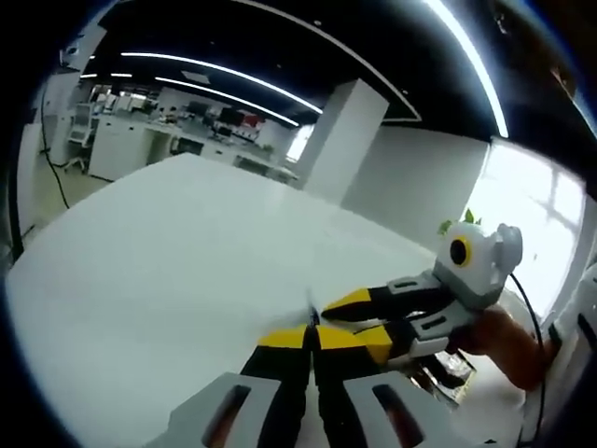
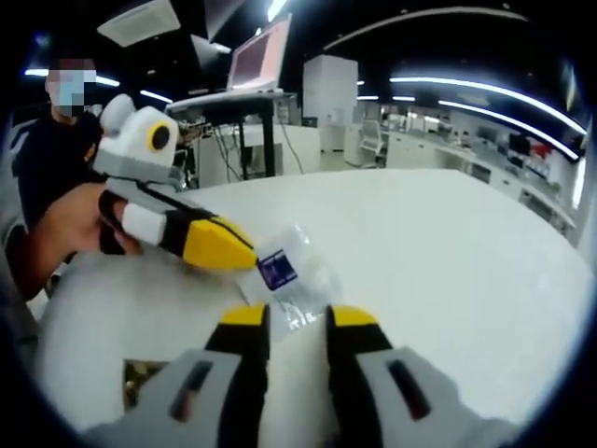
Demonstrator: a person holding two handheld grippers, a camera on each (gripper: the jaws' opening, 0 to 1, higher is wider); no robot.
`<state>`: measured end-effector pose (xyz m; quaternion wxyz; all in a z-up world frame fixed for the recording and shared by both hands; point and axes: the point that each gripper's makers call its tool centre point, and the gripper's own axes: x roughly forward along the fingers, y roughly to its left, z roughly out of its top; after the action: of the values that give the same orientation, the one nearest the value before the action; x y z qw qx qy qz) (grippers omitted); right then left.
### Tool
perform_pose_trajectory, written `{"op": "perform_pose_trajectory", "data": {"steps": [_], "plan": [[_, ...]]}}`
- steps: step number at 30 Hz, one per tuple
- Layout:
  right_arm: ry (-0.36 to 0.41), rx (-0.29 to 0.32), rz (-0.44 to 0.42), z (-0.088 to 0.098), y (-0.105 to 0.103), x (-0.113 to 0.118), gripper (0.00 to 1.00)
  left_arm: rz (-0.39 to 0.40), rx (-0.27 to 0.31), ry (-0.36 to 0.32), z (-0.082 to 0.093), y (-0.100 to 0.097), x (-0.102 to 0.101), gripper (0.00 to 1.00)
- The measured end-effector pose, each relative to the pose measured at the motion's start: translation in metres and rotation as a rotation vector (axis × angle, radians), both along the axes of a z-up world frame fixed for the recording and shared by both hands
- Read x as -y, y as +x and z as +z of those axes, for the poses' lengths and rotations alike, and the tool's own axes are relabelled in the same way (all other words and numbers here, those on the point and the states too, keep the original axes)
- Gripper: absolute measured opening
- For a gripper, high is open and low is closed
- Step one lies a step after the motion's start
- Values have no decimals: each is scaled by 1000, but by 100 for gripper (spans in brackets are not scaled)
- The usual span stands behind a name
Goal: Arrange the skincare products in the storage area until every visible bottle or jar stands upright without overlapping.
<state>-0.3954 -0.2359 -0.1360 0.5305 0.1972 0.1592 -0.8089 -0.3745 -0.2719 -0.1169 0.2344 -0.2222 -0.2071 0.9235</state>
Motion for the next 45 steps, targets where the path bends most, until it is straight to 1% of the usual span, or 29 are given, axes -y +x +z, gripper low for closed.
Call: {"op": "perform_pose_trajectory", "data": {"steps": [3, 8, 14, 16, 18, 19, 23, 25, 26, 30, 34, 36, 41, 45], "plan": [[-55, 13, -16, 8, -1, -1, 24, 8, -11, 11, 4, 1, 2, 0], [-75, 8, -29, 12, -1, -4, 24, 18, -20, 41, 8, 3, 4, 0], [-114, 39, -45, 17, 2, -5, 24, 27, -35, 63, 15, 5, 5, 0], [-135, 62, -45, 17, 4, -5, 24, 28, -35, 71, 16, 7, 5, 0], [-178, 105, -41, 19, 7, -2, 24, 29, -37, 88, 18, 9, 6, 0], [-186, 119, -46, 19, 7, -3, 24, 31, -39, 97, 20, 9, 6, 0], [-217, 146, -45, 21, 9, -2, 24, 35, -44, 139, 25, 14, 6, 0], [-244, 174, -39, 23, 12, 0, 23, 37, -44, 154, 27, 16, 6, 0], [-260, 178, -39, 26, 13, 0, 22, 39, -44, 158, 27, 17, 7, 0], [-293, 173, -32, 35, 17, 0, 20, 43, -47, 181, 30, 20, 6, 0], [-301, 152, -41, 41, 17, -4, 12, 51, -49, 183, 31, 22, 8, 0], [-303, 146, -42, 43, 18, -6, 10, 50, -46, 184, 31, 24, 7, 0], [-311, 141, -51, 46, 20, -10, 6, 50, -43, 158, 29, 27, 4, 0], [-306, 118, -55, 50, 24, -14, 4, 43, -38, 135, 27, 28, 0, 0]]}}
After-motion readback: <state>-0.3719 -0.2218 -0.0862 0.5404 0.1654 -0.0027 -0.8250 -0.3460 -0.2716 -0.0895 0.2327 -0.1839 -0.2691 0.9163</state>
